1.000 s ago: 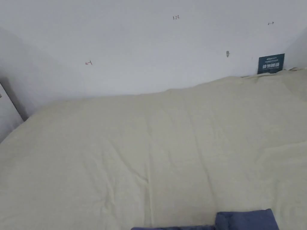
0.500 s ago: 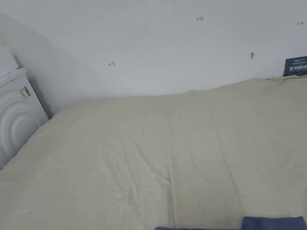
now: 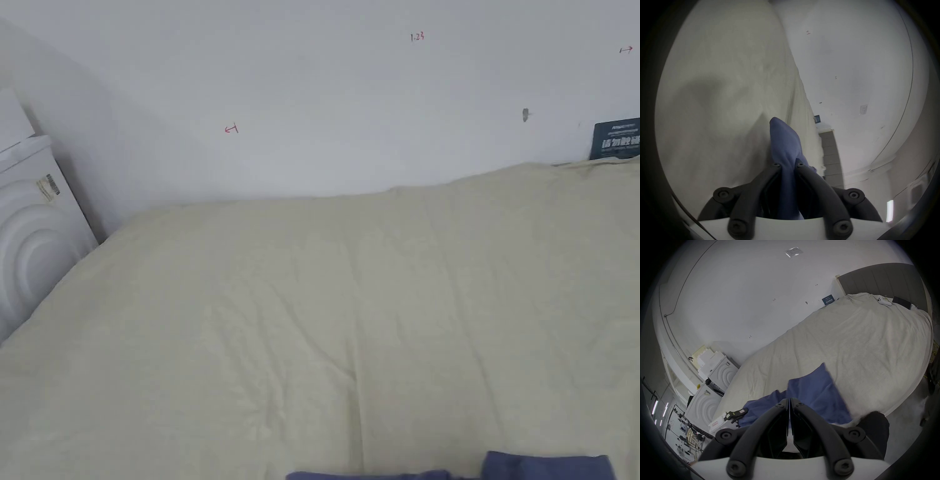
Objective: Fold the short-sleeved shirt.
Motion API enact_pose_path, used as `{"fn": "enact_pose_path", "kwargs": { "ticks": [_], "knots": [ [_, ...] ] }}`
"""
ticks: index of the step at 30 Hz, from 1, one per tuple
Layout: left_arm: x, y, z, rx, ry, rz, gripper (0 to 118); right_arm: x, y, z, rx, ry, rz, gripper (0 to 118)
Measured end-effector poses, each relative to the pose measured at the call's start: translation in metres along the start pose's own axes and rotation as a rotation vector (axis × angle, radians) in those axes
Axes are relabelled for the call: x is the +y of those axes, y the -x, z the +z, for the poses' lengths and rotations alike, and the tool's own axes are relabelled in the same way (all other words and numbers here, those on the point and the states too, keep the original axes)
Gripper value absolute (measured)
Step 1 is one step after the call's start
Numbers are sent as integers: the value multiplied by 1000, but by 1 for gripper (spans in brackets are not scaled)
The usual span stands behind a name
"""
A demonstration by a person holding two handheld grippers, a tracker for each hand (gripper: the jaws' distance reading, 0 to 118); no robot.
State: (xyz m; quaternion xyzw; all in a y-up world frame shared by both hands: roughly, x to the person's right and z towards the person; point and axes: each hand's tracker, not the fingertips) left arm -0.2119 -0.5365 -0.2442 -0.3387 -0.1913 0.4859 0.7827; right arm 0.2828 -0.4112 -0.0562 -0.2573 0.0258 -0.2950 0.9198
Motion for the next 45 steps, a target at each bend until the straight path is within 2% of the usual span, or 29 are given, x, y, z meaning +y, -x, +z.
{"fn": "enact_pose_path", "kwargs": {
  "ticks": [1, 4, 6, 9, 12, 15, 19, 21, 22, 25, 26, 29, 31, 32, 34, 35, 36, 37, 39, 40, 43, 45],
  "knots": [
    [11, -1, 13, 24, 3, -47, 10, 0, 0, -2, 5, 0, 1, 2],
    [47, -2, 55, 94, -54, -79, 10, -1, 0, -12, 29, 9, -1, 2],
    [58, -29, 75, 166, -90, -217, 10, -2, 0, -16, 42, 13, -3, 2],
    [50, -75, 74, 104, -62, -295, 10, -6, -4, -20, 59, 18, -26, 2],
    [14, -121, 40, 65, -30, -386, 10, -8, -7, -19, 56, 23, -30, 2],
    [-40, -154, -21, 151, 7, -483, 10, -9, -11, -10, 38, 15, -31, 2],
    [-107, -156, -99, 282, 198, -646, 10, -8, -22, 5, -4, -13, -50, 2],
    [-128, -150, -124, 286, 251, -641, 10, -8, -27, 14, -32, -27, -58, 2],
    [-135, -148, -130, 302, 267, -610, 14, -8, -30, 17, -41, -31, -63, 2],
    [-148, -138, -150, 372, 325, -656, 39, -9, -39, 22, -72, -46, -74, 2],
    [-146, -139, -144, 336, 297, -638, 56, -10, -42, 22, -78, -45, -87, 2],
    [-130, -159, -114, 183, 259, -528, 70, -10, -46, 23, -71, -50, -104, 2],
    [-115, -164, -85, 80, 141, -484, 90, -10, -46, 22, -61, -51, -107, 2],
    [-110, -162, -77, 83, 79, -437, 94, -10, -47, 21, -53, -51, -109, 2],
    [-102, -148, -77, 134, 40, -330, 87, -10, -47, 18, -41, -42, -117, 2],
    [-100, -135, -84, 127, 75, -287, 62, -11, -47, 16, -35, -40, -118, 2],
    [-103, -122, -95, 130, 120, -238, 32, -10, -46, 15, -33, -37, -118, 2],
    [-109, -113, -105, 151, 154, -174, 15, -10, -45, 14, -32, -33, -118, 2],
    [-126, -95, -130, 50, 276, -57, 15, -11, -43, 14, -34, -26, -111, 2],
    [-133, -90, -140, 50, 310, -48, 14, -11, -42, 14, -37, -25, -109, 2],
    [-151, -81, -161, 101, 336, -121, 6, -13, -40, 15, -42, -19, -108, 2],
    [-149, -83, -158, 111, 312, -132, 6, -14, -40, 14, -48, -13, -104, 2]
  ]
}}
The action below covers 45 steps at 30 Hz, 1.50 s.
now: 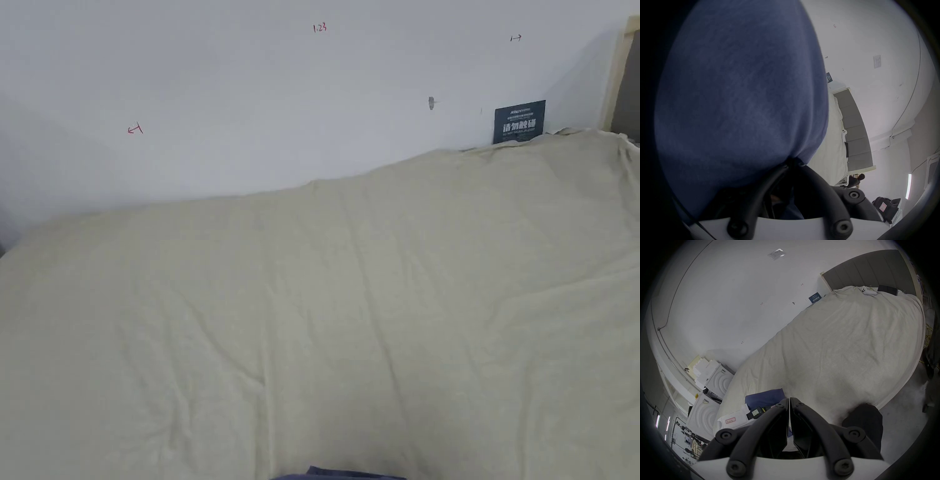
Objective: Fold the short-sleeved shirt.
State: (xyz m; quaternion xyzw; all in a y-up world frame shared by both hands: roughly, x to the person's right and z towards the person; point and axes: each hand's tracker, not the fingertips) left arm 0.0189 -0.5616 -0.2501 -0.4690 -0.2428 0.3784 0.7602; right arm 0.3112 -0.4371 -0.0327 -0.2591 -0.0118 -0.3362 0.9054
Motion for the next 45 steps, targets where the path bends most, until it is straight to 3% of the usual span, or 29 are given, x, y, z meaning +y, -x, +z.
{"fn": "enact_pose_path", "kwargs": {
  "ticks": [4, 7, 10, 13, 15, 17, 19, 20, 21, 22, 23, 24, 25, 26, 29, 33, 35, 37, 38, 39, 42, 45],
  "knots": [
    [4, -4, 4, 13, 9, -16, 6, -2, 6, -11, 17, 28, 5, 2],
    [12, -22, 35, -14, 4, -10, 6, -2, 20, -32, 100, 83, 35, 2],
    [23, -32, 93, -98, -105, -165, 15, -6, 39, -74, 208, 165, 35, 2],
    [42, -16, 139, -80, -190, -127, 23, -15, 55, -127, 292, 254, 21, 2],
    [52, 1, 163, -68, -201, -100, 26, -25, 54, -168, 365, 301, -35, 2],
    [59, 14, 179, 13, -206, -84, 29, -37, 39, -206, 358, 369, -99, 2],
    [65, 28, 188, 30, -199, -84, 32, -52, 17, -235, 239, 465, -96, 2],
    [69, 35, 191, 31, -195, -78, 39, -60, 5, -245, 205, 492, -92, 1],
    [72, 41, 192, 32, -187, -80, 50, -62, -8, -244, 348, 438, -196, 1],
    [74, 46, 191, 29, -176, -83, 66, -60, -17, -242, 390, 429, -287, 1],
    [77, 50, 187, 29, -161, -81, 86, -61, -20, -239, 349, 453, -307, 1],
    [80, 53, 182, 35, -147, -81, 99, -62, -19, -239, 359, 443, -273, 1],
    [81, 57, 176, 33, -142, -75, 104, -62, -17, -239, 357, 438, -252, 1],
    [83, 59, 166, 27, -132, -73, 104, -61, -15, -239, 354, 434, -223, 1],
    [90, 65, 133, -5, -57, -67, 104, -60, -17, -238, 363, 439, -257, 1],
    [89, 56, 97, 55, 20, -149, 98, -60, -11, -235, 356, 436, -232, 1],
    [88, 43, 91, -9, 60, -186, 68, -60, -11, -235, 352, 433, -224, 1],
    [79, 30, 78, 55, 112, -204, 63, -60, -11, -234, 348, 430, -232, 1],
    [73, 24, 74, 89, 106, -290, 44, -59, -10, -232, 346, 431, -232, 1],
    [71, 24, 70, 94, 120, -343, 35, -58, -7, -230, 340, 431, -225, 1],
    [79, 32, 74, 80, 114, -190, 30, -49, 4, -218, 290, 433, -141, 1],
    [87, 29, 93, 53, 92, -222, 28, -40, 14, -198, 282, 401, -84, 1]
  ]
}}
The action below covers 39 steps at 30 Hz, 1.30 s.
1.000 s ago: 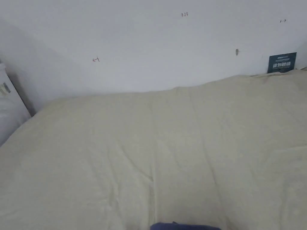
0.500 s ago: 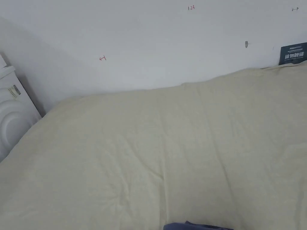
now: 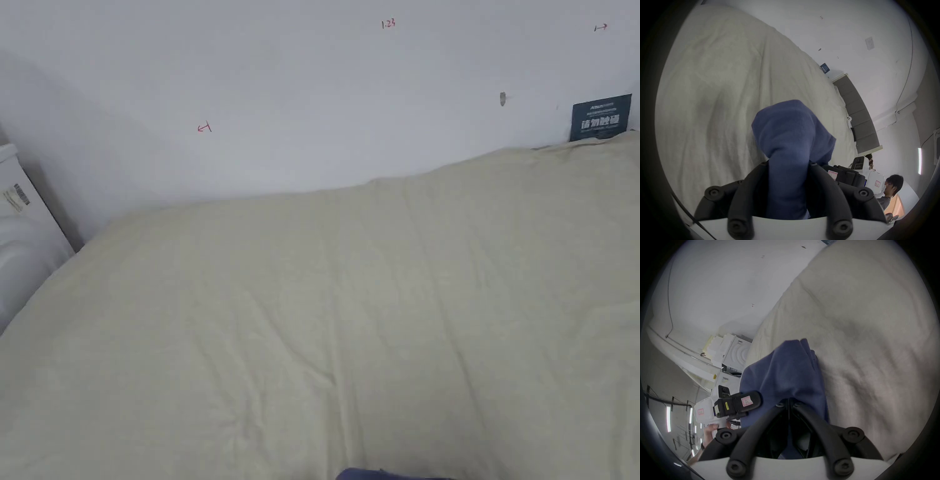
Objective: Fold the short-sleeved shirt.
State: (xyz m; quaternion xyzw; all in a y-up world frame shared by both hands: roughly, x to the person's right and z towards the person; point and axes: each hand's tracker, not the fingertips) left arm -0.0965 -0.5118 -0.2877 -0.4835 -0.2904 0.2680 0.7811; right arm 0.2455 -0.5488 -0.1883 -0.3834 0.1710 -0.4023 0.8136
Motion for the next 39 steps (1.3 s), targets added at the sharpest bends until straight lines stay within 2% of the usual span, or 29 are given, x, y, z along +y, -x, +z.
{"fn": "enact_pose_path", "kwargs": {
  "ticks": [1, 4, 7, 10, 12, 15, 17, 18, 20, 21, 23, 24, 25, 28, 30, 32, 34, 37, 39],
  "knots": [
    [6, 5, 12, -19, -10, -1, 27, 0, 2, 5, 5, -3, -6, 1],
    [30, 35, 66, -122, -96, 168, 25, -4, 11, 20, 14, -15, -6, 1],
    [69, 78, 140, -21, -165, 73, 25, -12, 16, 25, 11, -9, -3, 1],
    [109, 135, 205, 54, -181, 130, 25, -20, 19, 21, 6, 28, -32, 1],
    [130, 175, 237, 122, -160, 171, 25, -26, 22, 18, -34, 42, -29, 1],
    [145, 221, 258, 245, -156, 210, 25, -30, 31, 15, -187, 44, 75, 1],
    [143, 245, 255, 255, -169, 235, 26, -31, 34, 13, -207, 69, 105, 1],
    [140, 257, 250, 269, -169, 288, 31, -31, 35, 13, -197, 72, 98, 1],
    [134, 271, 240, 291, -162, 318, 54, -30, 38, 13, -187, 86, 97, 1],
    [127, 272, 239, 335, -183, 298, 56, -29, 41, 13, -186, 84, 102, 1],
    [119, 272, 257, 286, -266, 292, 69, -25, 45, 15, -185, 79, 118, 1],
    [113, 268, 267, 353, -304, 342, 77, -24, 47, 17, -183, 69, 127, 1],
    [109, 264, 279, 432, -297, 380, 77, -22, 49, 18, -177, 61, 135, 1],
    [93, 222, 315, 601, -410, 233, 75, -17, 58, 27, -136, 32, 176, 1],
    [76, 169, 331, 567, -482, 140, 74, -11, 68, 36, -133, -8, 254, 1],
    [54, 117, 332, 518, -660, 90, 66, -4, 80, 43, -122, -45, 295, 1],
    [38, 66, 323, 415, -710, 34, 61, 5, 96, 53, -111, -91, 352, 1],
    [22, -12, 287, 439, -706, -189, 52, 16, 124, 74, -74, -157, 413, 1],
    [9, -58, 257, 432, -705, -326, 40, 20, 143, 92, -60, -229, 471, 1]
  ]
}}
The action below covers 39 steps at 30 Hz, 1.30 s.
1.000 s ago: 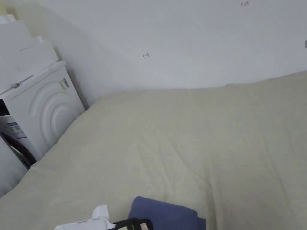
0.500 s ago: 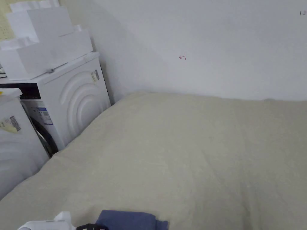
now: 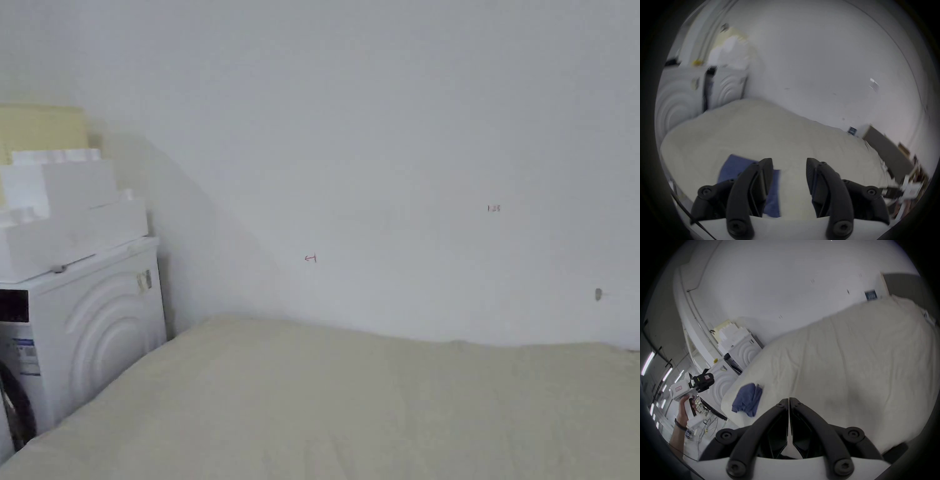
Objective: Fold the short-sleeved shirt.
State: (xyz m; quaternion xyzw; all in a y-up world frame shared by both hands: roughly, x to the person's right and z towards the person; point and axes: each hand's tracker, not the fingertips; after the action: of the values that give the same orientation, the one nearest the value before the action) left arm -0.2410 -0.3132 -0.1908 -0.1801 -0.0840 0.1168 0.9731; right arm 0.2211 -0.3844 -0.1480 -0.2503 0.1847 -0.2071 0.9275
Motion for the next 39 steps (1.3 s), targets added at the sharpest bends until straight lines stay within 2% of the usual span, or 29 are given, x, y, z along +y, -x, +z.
{"fn": "enact_pose_path", "kwargs": {
  "ticks": [1, 5, 7, 9, 14, 17, 31, 33, 34, 36, 38, 39],
  "knots": [
    [-4, -21, 0, -34, -19, -41, 34, 6, 5, 6, 4, -20, 19, 1],
    [-18, -96, -3, -146, -8, -42, 15, 18, 20, 25, -50, -74, 115, 1],
    [-28, -116, -3, -139, -7, -88, 9, 15, 23, 28, -126, -93, 130, 1],
    [-40, -134, 4, -66, -17, -191, 3, 12, 28, 35, -152, -114, 153, 1],
    [-58, -139, 10, -5, 13, -251, 2, 11, 36, 41, -265, -144, 249, 1],
    [-58, -136, 9, 24, 37, -298, 2, 11, 38, 45, -269, -154, 241, 1],
    [-39, -134, 7, 18, 10, -295, 2, 16, 43, 39, -299, -167, 244, 2],
    [-36, -134, 7, 29, 11, -312, 11, 18, 44, 39, -302, -169, 259, 6],
    [-35, -135, 8, 30, 9, -315, 22, 19, 46, 40, -308, -169, 264, 12],
    [-31, -135, 9, 27, -2, -310, 69, 22, 51, 43, -325, -185, 287, 49],
    [-27, -138, 10, 38, -8, -305, 103, 27, 54, 45, -332, -203, 302, 80],
    [-25, -138, 10, 39, -10, -309, 113, 29, 57, 46, -334, -206, 307, 88]
  ]
}}
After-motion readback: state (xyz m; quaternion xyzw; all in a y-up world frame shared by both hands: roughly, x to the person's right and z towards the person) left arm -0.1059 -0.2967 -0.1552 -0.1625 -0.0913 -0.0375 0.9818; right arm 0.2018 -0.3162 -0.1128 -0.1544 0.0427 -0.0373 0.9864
